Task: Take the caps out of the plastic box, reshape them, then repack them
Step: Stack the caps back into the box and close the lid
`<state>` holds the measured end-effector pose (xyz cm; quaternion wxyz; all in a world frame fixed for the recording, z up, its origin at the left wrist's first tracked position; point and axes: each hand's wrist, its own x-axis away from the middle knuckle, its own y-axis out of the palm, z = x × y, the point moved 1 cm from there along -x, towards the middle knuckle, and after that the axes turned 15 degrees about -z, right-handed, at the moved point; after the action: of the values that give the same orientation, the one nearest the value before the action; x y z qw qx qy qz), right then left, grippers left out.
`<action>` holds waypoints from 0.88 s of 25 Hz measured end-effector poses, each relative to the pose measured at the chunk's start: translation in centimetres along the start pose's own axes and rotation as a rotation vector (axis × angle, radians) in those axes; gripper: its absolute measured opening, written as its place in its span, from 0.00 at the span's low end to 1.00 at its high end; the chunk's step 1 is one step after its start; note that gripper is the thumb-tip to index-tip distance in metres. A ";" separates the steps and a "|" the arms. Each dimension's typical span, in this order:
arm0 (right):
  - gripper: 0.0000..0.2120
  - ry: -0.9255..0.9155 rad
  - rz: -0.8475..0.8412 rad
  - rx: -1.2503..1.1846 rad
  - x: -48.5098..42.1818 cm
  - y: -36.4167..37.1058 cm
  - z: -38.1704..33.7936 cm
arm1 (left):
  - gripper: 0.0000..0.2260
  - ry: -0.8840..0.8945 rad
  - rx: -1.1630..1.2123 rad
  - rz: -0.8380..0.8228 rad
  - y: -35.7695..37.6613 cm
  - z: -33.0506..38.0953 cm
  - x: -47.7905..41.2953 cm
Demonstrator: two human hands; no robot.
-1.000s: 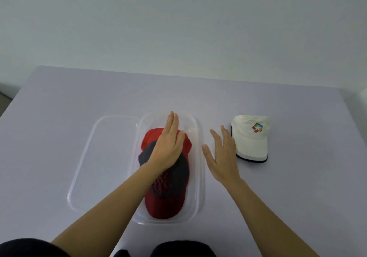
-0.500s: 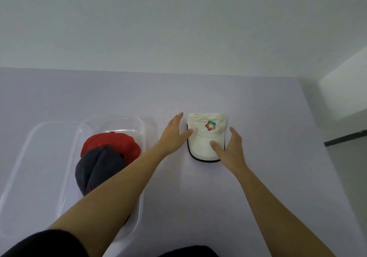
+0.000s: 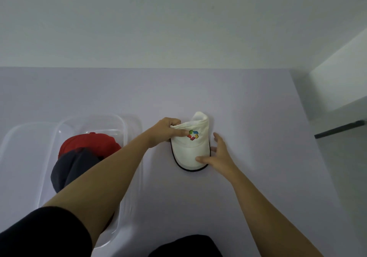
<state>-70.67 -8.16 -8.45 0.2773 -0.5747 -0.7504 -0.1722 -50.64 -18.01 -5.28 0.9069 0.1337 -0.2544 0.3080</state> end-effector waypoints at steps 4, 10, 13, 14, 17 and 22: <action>0.53 -0.051 -0.227 -0.192 0.9 0.3 -0.3 | 0.14 0.052 0.044 -0.041 -0.1 1.7 2.0; 0.53 -0.273 -0.186 -0.374 2.6 1.9 -3.7 | 0.12 0.109 0.046 -0.087 -0.2 4.1 5.7; 0.39 -0.354 -0.305 -0.359 3.6 3.1 -5.8 | 0.10 0.147 0.076 -0.053 -0.4 4.7 7.8; 0.36 -0.366 -0.339 -0.392 4.0 3.6 -6.3 | 0.10 0.162 0.077 -0.035 -0.5 4.8 8.5; 0.37 -0.375 -0.418 -0.513 5.1 5.7 -7.3 | 0.13 0.212 0.086 0.018 -0.5 5.2 10.7; 0.41 -0.368 -0.535 -0.619 6.4 9.3 -8.7 | 0.12 0.141 0.094 -0.082 -0.3 5.4 14.4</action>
<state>-61.08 -5.63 1.77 -0.1001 -0.4376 -0.8224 -0.3494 -42.66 -13.34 7.05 0.9271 0.1645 -0.1693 0.2912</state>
